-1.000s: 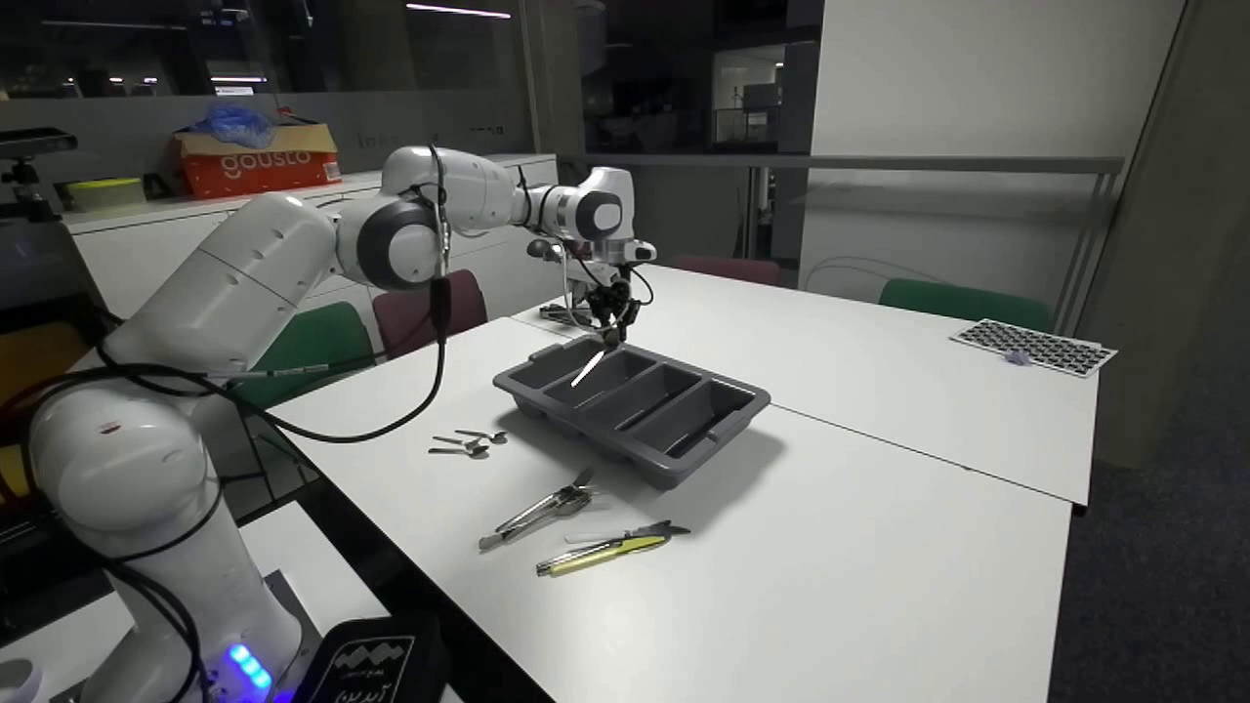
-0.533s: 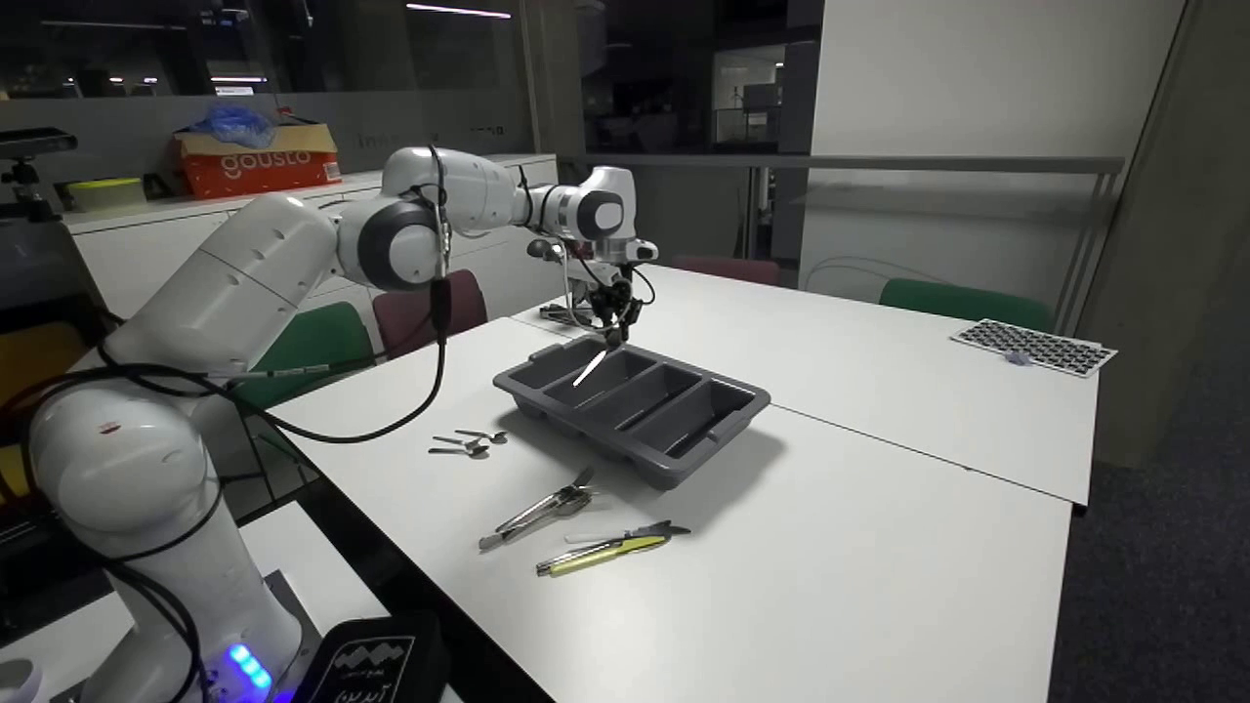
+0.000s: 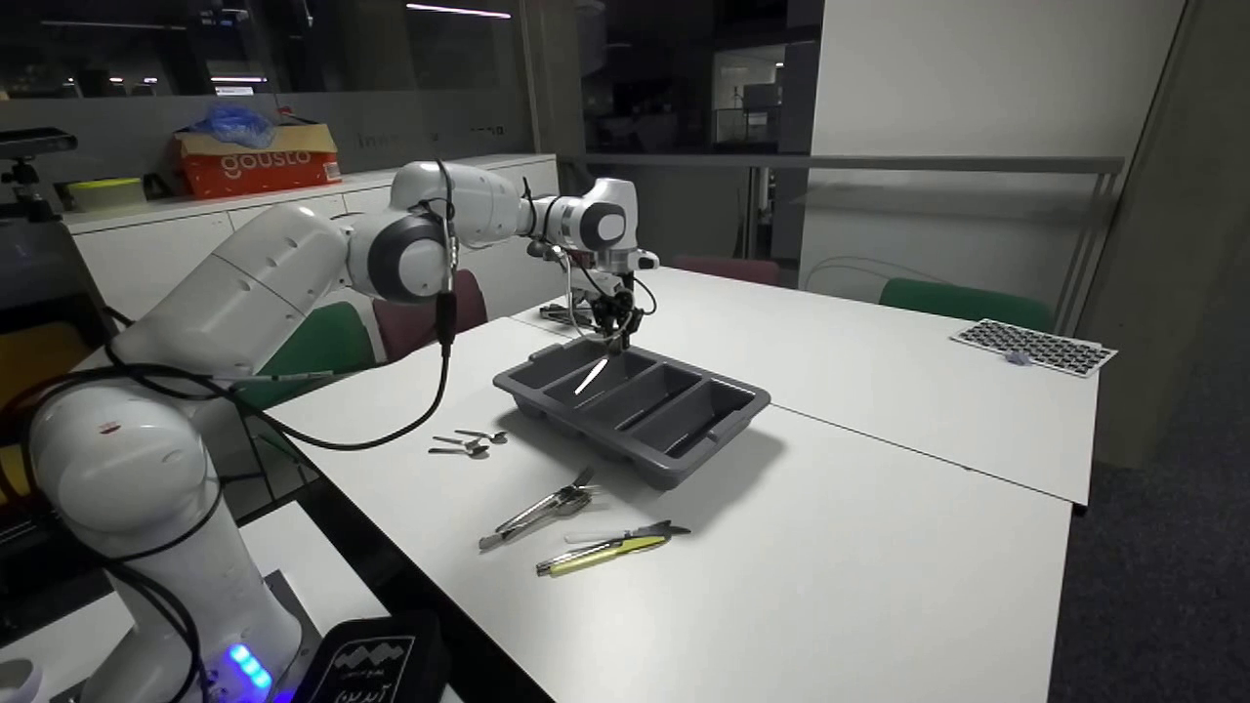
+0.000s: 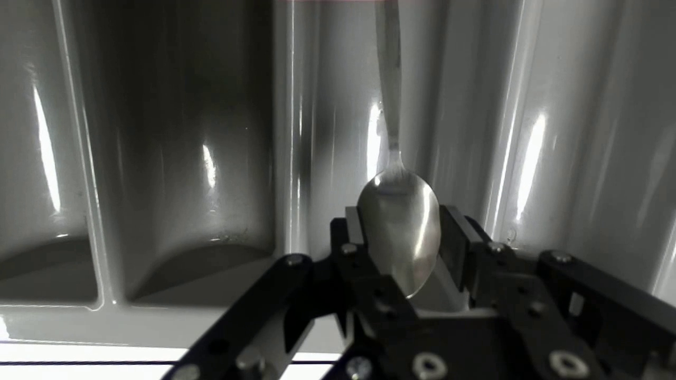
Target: Put one silver spoon on the cutlery holder.
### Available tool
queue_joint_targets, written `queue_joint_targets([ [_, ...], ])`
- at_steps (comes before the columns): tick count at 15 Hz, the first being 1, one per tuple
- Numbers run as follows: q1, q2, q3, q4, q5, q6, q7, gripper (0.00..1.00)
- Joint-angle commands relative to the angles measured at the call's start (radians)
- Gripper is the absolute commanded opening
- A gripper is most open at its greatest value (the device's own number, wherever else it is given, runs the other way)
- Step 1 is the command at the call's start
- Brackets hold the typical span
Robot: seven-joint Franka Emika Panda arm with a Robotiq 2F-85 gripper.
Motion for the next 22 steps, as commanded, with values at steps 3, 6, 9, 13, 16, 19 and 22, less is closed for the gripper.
queue_joint_targets([
  [3, -0.007, 0.031, 0.011, 0.073, 0.009, -0.056, -0.027, 0.16],
  [6, 0.000, 0.014, 0.003, 0.021, 0.000, -0.007, -0.011, 0.16],
  [9, 0.001, 0.017, 0.003, 0.020, 0.000, -0.007, -0.011, 0.41],
  [13, 0.001, 0.022, 0.003, 0.020, 0.000, -0.006, -0.011, 0.41],
  [16, 0.001, 0.022, 0.003, 0.020, 0.000, -0.006, -0.011, 0.41],
  [19, 0.004, 0.019, 0.001, 0.018, -0.006, -0.009, -0.014, 0.23],
  [22, 0.009, 0.021, 0.000, 0.017, -0.012, -0.013, -0.020, 0.73],
])
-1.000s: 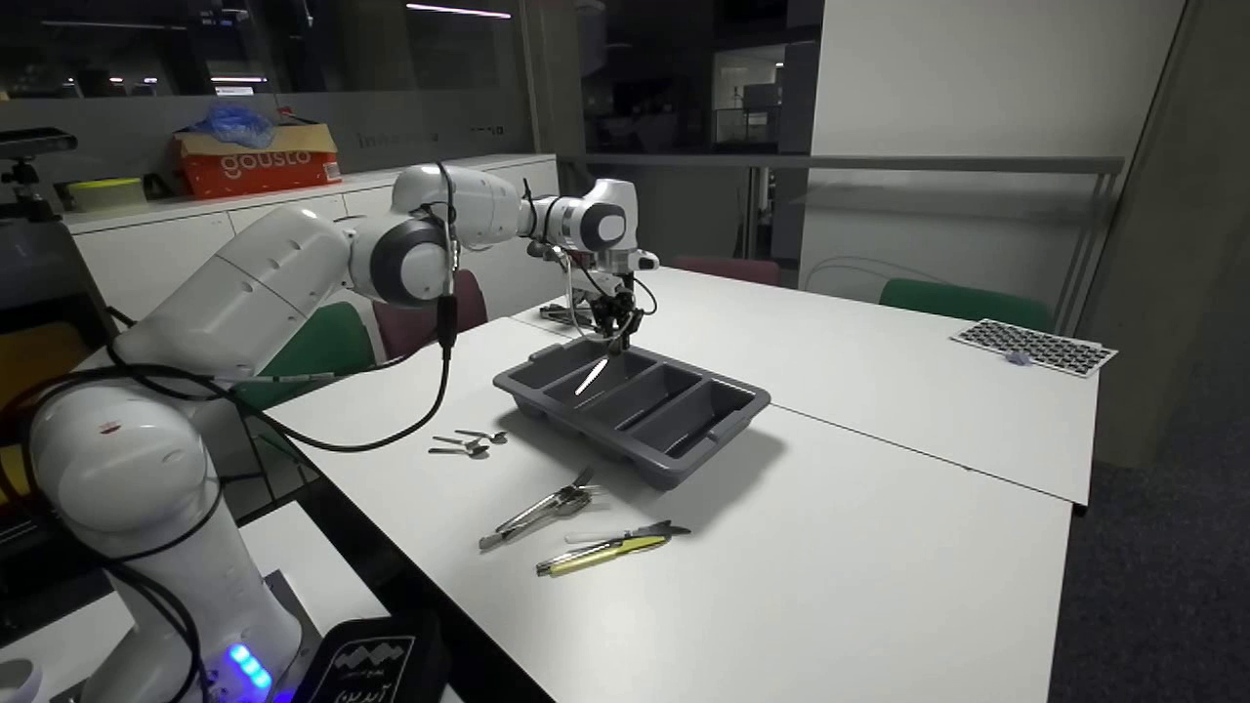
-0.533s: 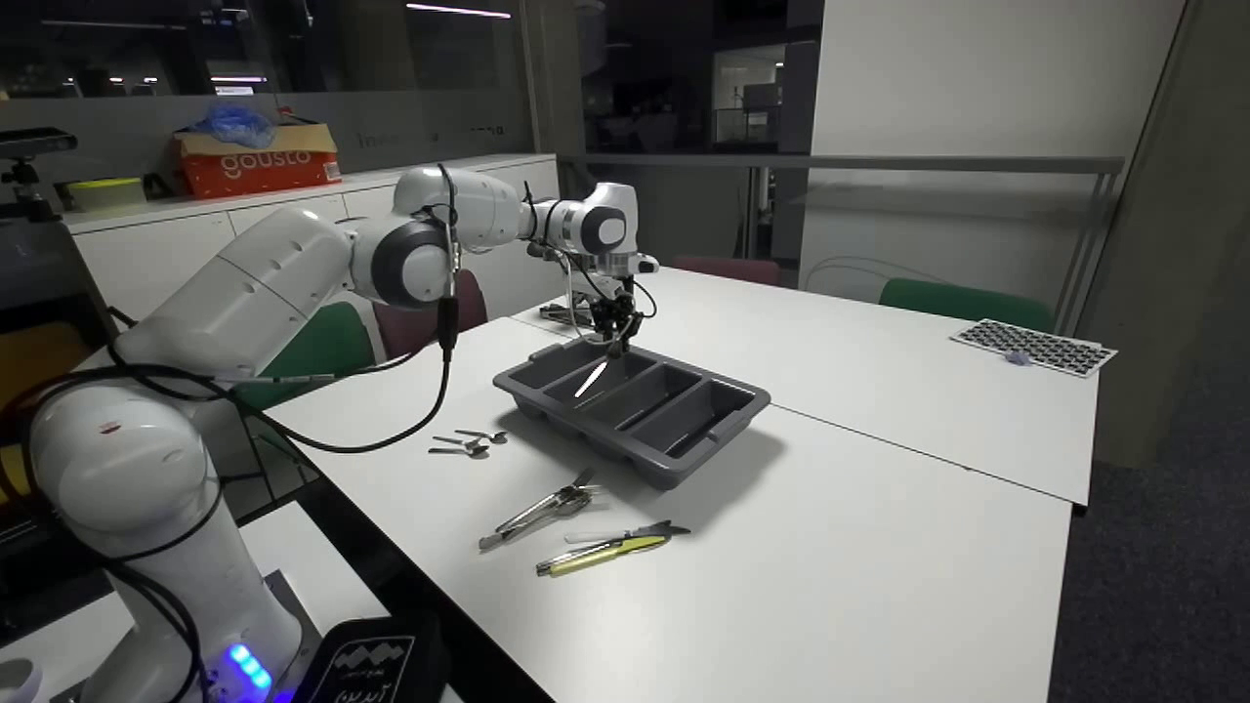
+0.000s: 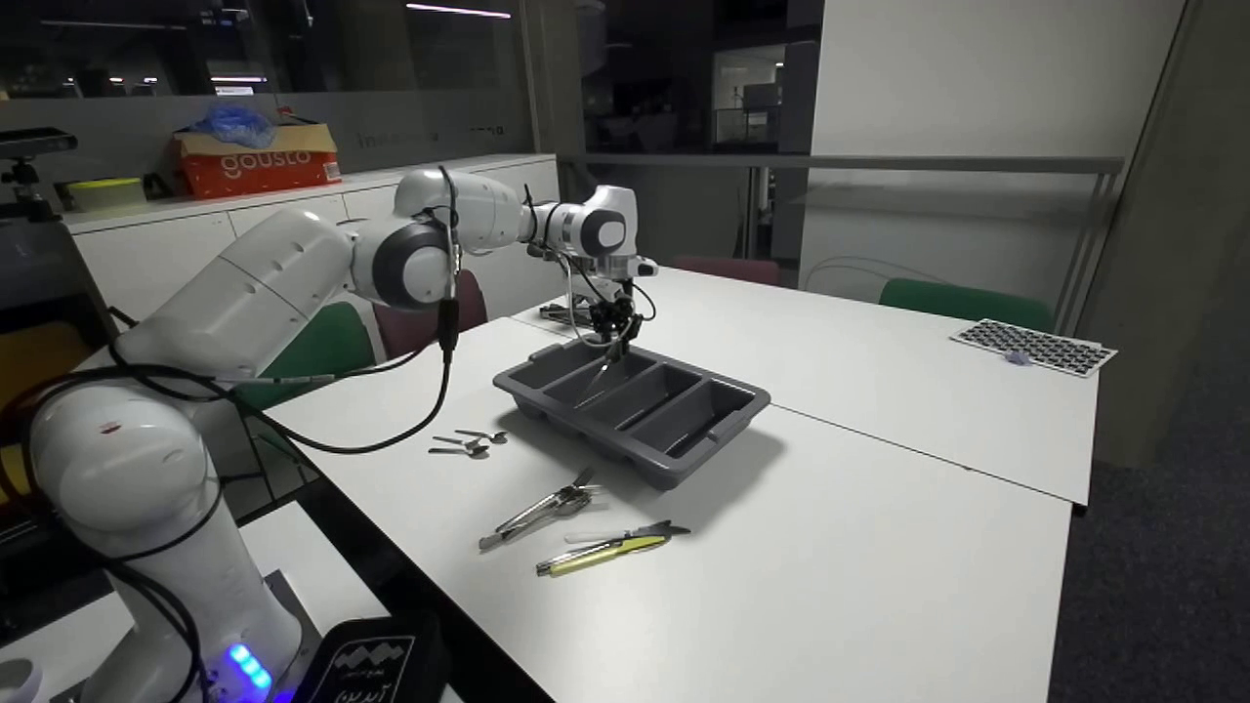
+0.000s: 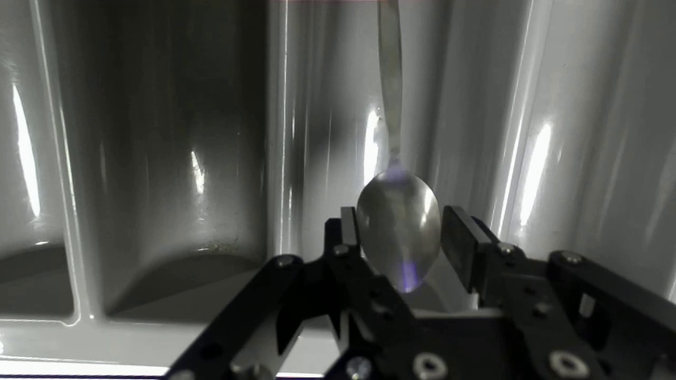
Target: Put one silver spoon on the cutlery holder.
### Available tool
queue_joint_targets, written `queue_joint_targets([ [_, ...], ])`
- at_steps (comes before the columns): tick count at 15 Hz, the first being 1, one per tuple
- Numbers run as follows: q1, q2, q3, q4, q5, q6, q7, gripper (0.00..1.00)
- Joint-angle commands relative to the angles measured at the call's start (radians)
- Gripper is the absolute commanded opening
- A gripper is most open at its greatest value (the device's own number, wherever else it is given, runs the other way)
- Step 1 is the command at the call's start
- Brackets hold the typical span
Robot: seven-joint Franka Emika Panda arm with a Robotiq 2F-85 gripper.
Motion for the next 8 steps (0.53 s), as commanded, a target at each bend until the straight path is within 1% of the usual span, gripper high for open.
queue_joint_targets([
  [1, 0.007, -0.010, -0.002, -0.004, -0.009, -0.007, -0.009, 0.80],
  [2, 0.009, -0.012, -0.003, -0.007, -0.010, -0.007, -0.008, 0.89],
  [3, 0.011, -0.016, -0.004, -0.010, -0.011, -0.006, -0.009, 0.95],
  [4, 0.014, -0.022, -0.005, -0.017, -0.013, -0.002, -0.005, 0.99],
  [8, 0.026, -0.071, -0.007, -0.072, -0.019, 0.011, 0.003, 1.00],
])
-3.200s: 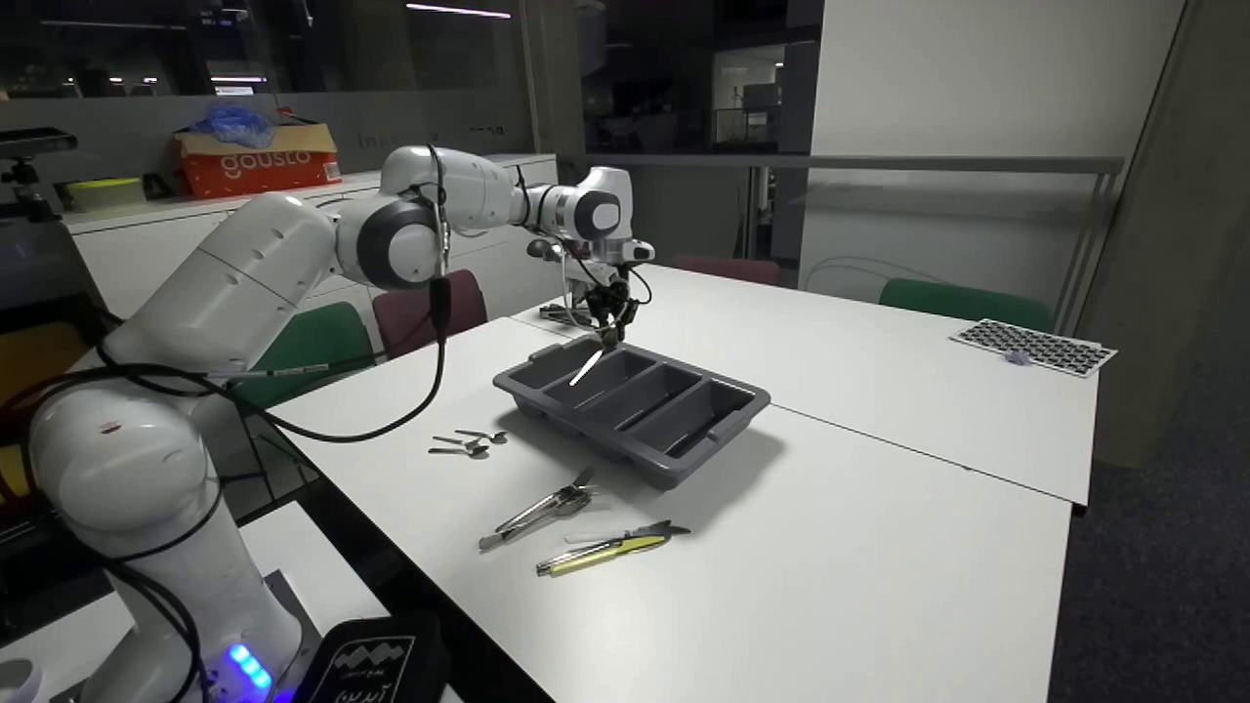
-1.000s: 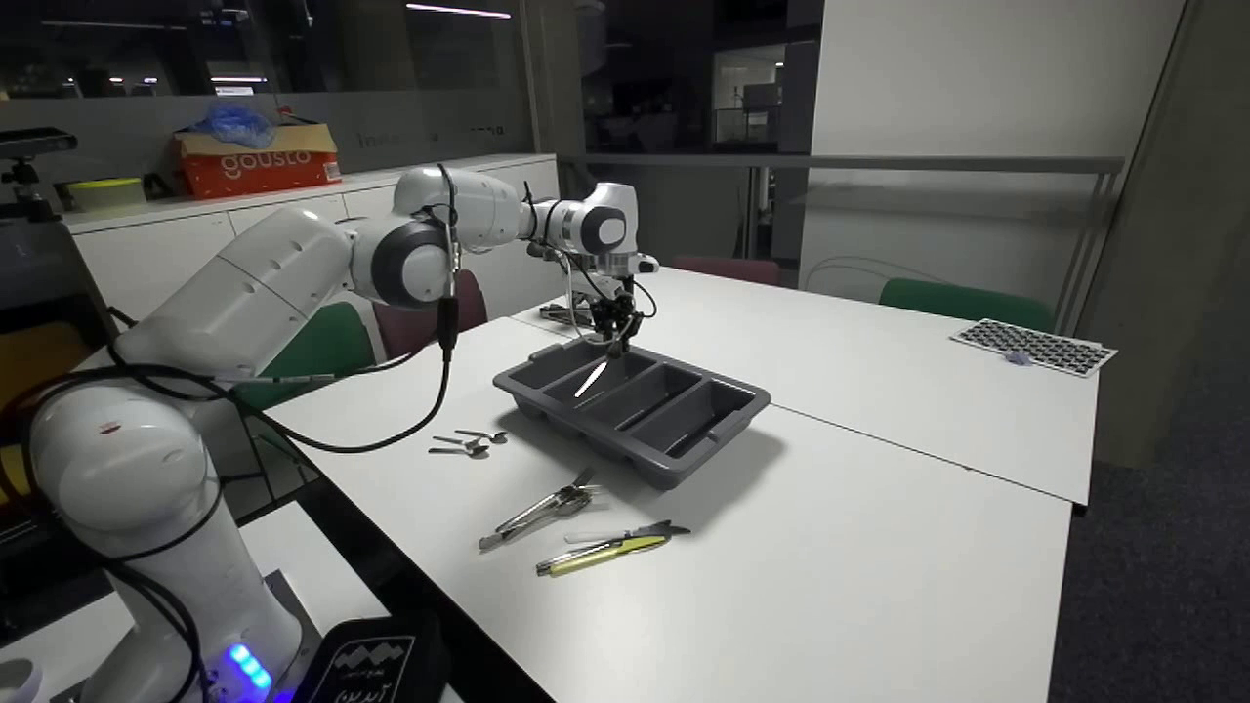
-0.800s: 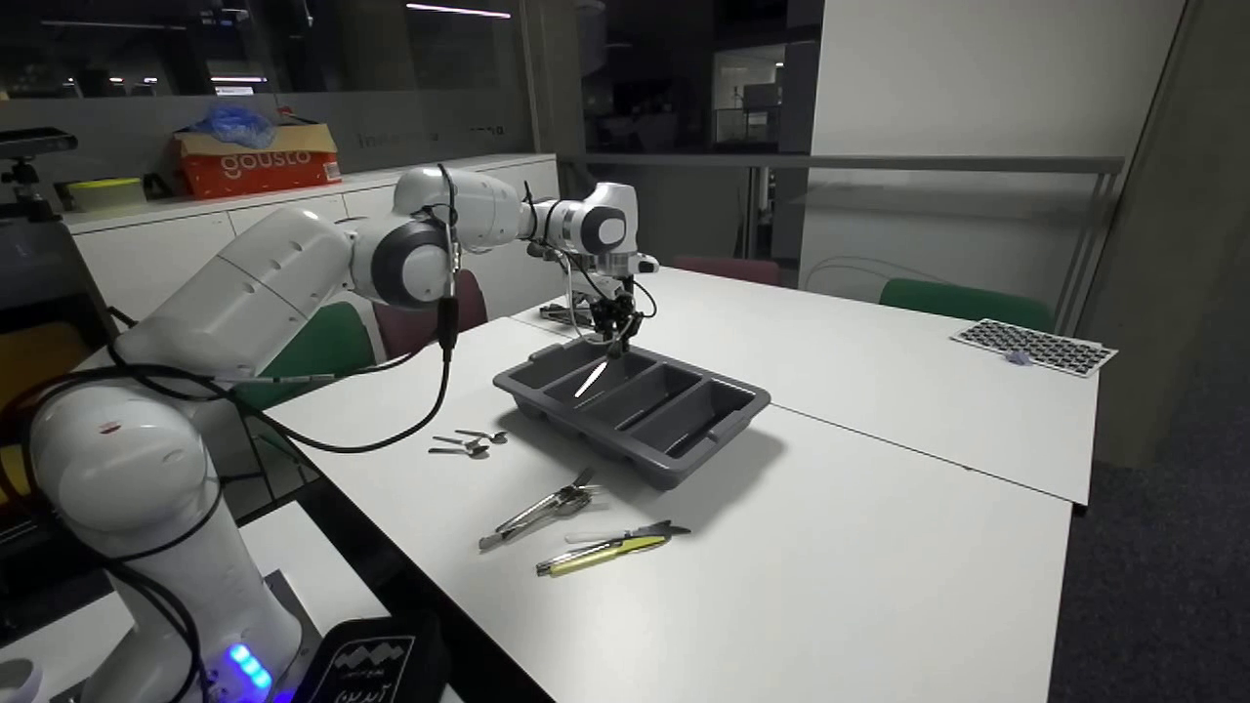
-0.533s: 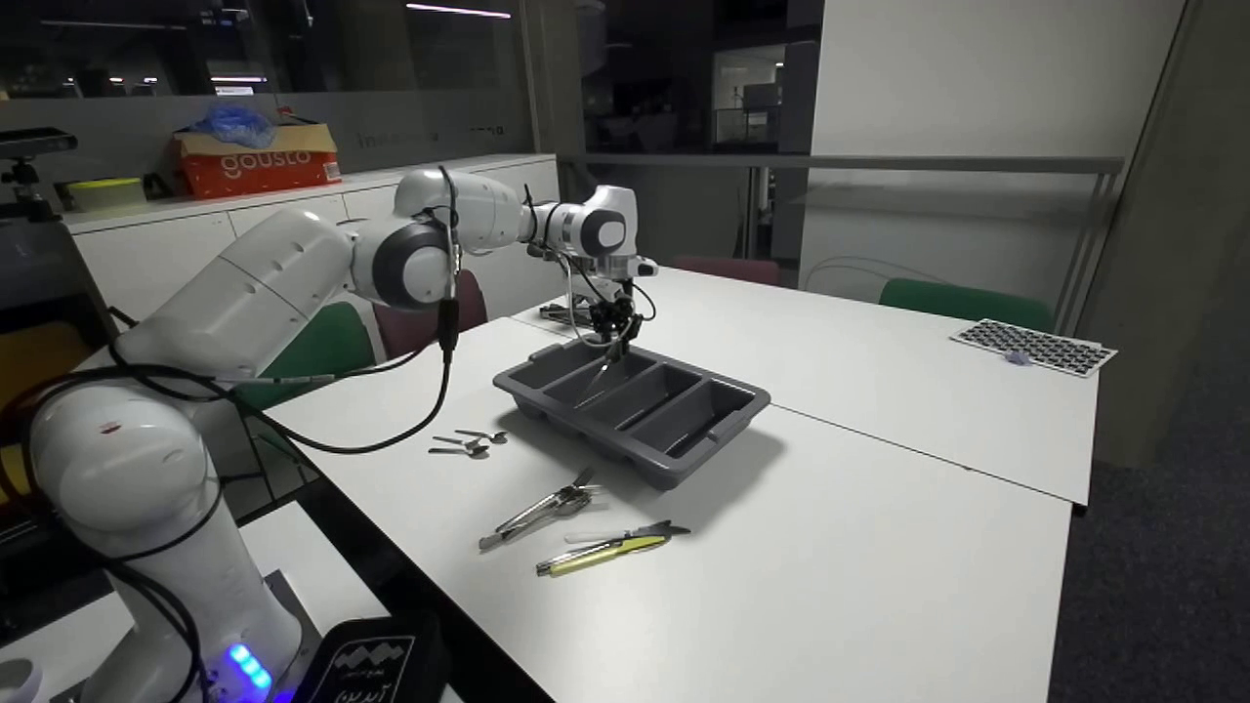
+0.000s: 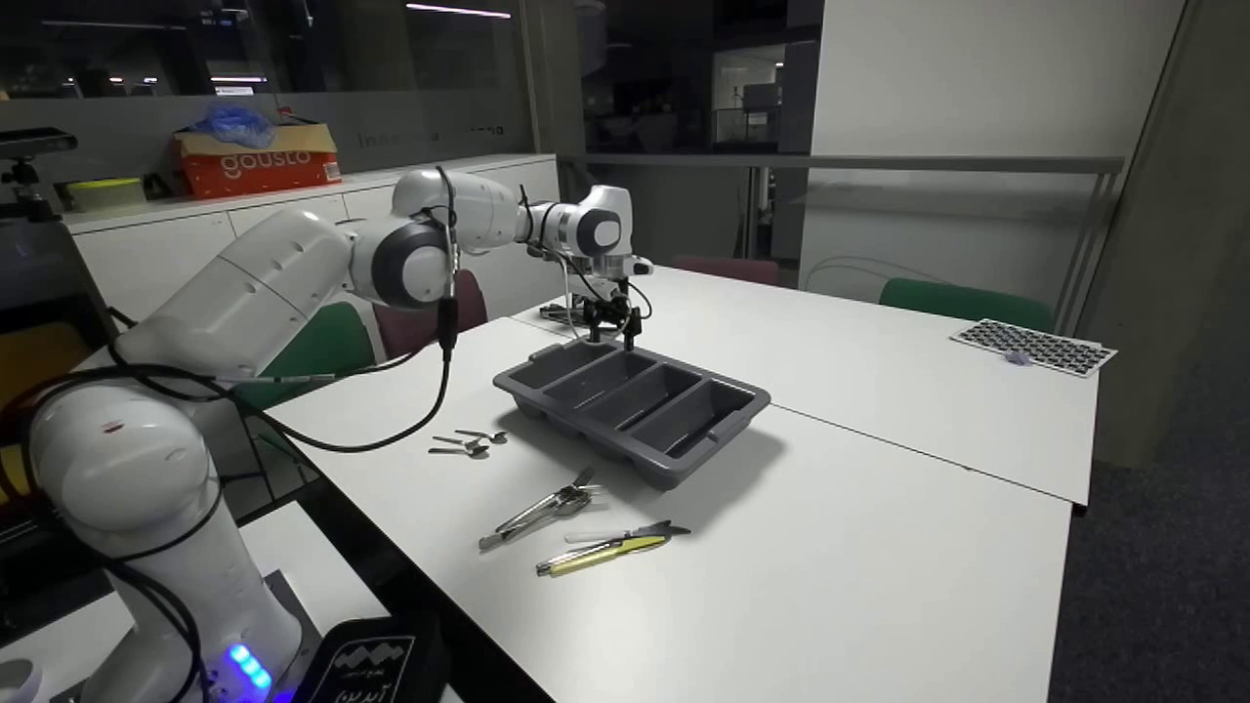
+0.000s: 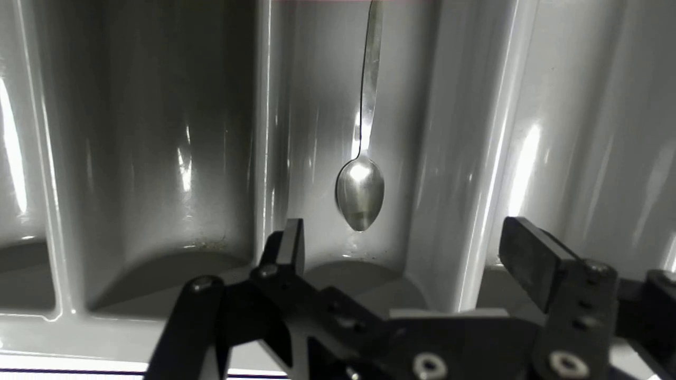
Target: Put one silver spoon on the cutlery holder.
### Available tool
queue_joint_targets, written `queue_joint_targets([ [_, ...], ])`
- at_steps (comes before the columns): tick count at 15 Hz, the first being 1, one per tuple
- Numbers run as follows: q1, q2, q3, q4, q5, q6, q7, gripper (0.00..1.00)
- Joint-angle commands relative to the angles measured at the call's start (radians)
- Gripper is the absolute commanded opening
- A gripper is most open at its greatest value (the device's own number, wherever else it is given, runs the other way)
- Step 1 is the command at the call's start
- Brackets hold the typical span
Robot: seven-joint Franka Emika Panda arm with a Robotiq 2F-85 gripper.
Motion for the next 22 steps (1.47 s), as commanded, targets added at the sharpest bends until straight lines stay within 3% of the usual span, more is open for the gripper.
queue_joint_targets([
  [1, 0.017, -0.095, -0.007, -0.094, -0.016, -0.004, 0.008, 1.00],
  [8, 0.093, -0.319, -0.011, -0.338, -0.053, 0.019, 0.023, 1.00],
  [12, 0.133, -0.414, -0.005, -0.481, -0.087, 0.087, 0.077, 1.00],
  [22, 0.187, -0.600, -0.012, -0.899, -0.205, 0.653, 0.263, 1.00],
])
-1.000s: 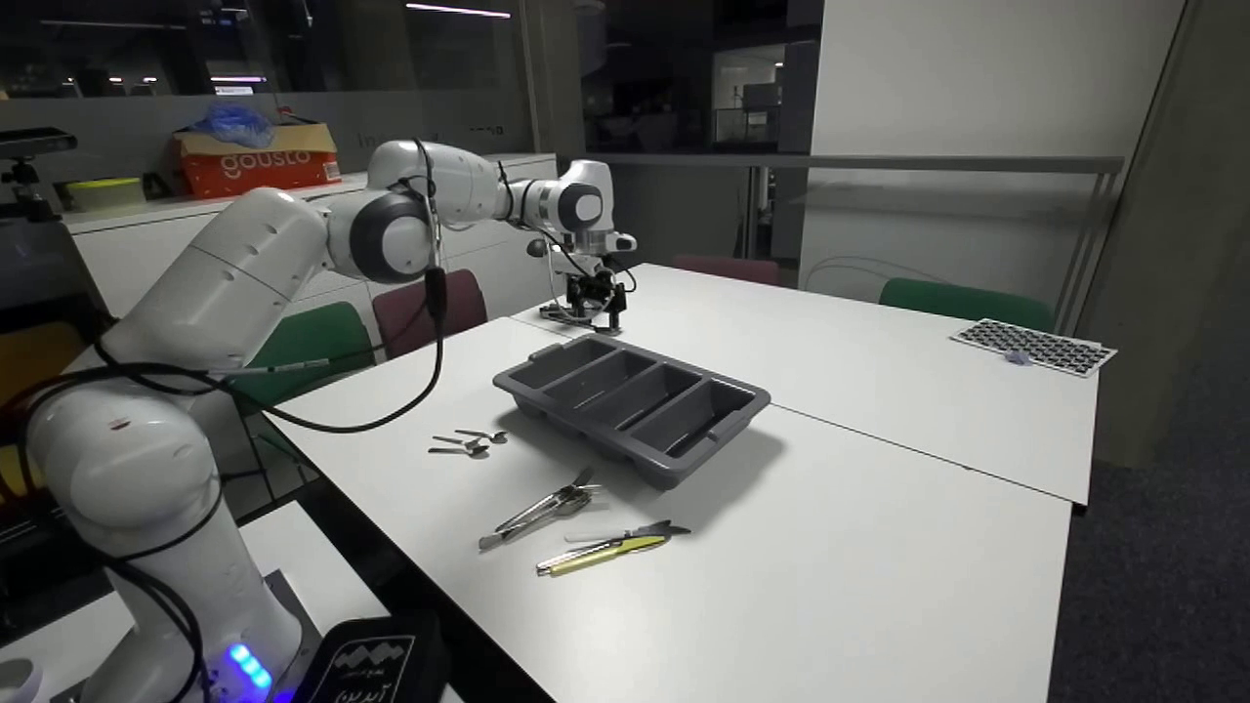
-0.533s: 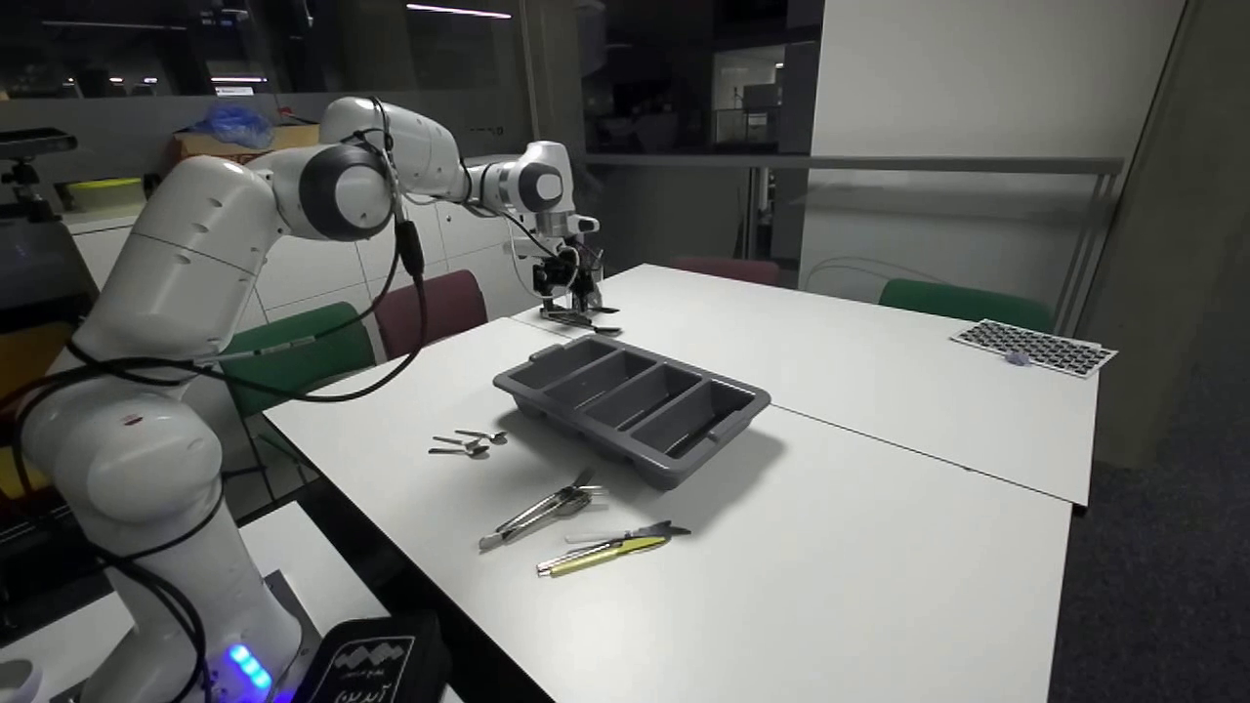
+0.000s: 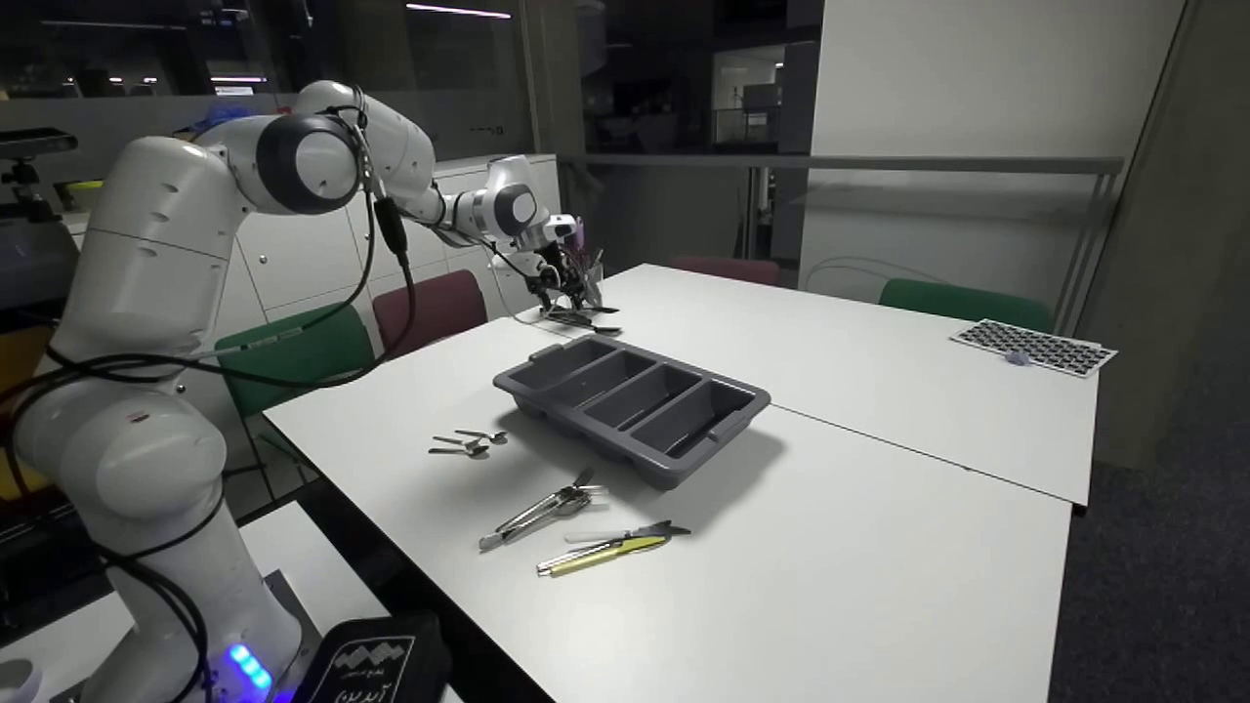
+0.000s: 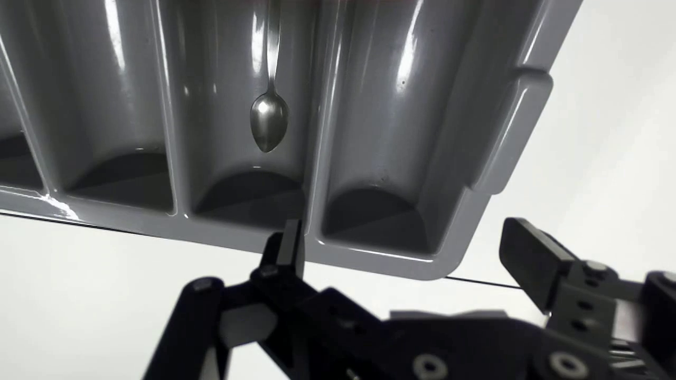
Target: Put one silver spoon on the cutlery holder.
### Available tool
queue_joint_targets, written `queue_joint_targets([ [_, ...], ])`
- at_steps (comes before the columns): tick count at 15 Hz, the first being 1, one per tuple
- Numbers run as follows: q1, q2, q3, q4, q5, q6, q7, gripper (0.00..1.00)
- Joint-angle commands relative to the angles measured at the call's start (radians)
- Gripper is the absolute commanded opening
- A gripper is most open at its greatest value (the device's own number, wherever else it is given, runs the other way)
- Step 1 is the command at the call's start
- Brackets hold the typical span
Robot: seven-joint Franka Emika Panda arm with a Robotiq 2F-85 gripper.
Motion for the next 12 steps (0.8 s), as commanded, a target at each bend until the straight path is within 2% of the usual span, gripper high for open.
queue_joint_targets([
  [1, 0.007, -0.146, 0.003, -0.239, -0.009, 0.155, 0.032, 1.00],
  [7, -0.011, -0.351, 0.076, -0.517, 0.129, 0.101, 0.009, 1.00],
  [9, -0.033, -0.435, 0.126, -0.610, 0.240, 0.072, -0.078, 1.00],
  [12, -0.032, -0.510, 0.158, -0.663, 0.380, -0.029, -0.147, 1.00],
])
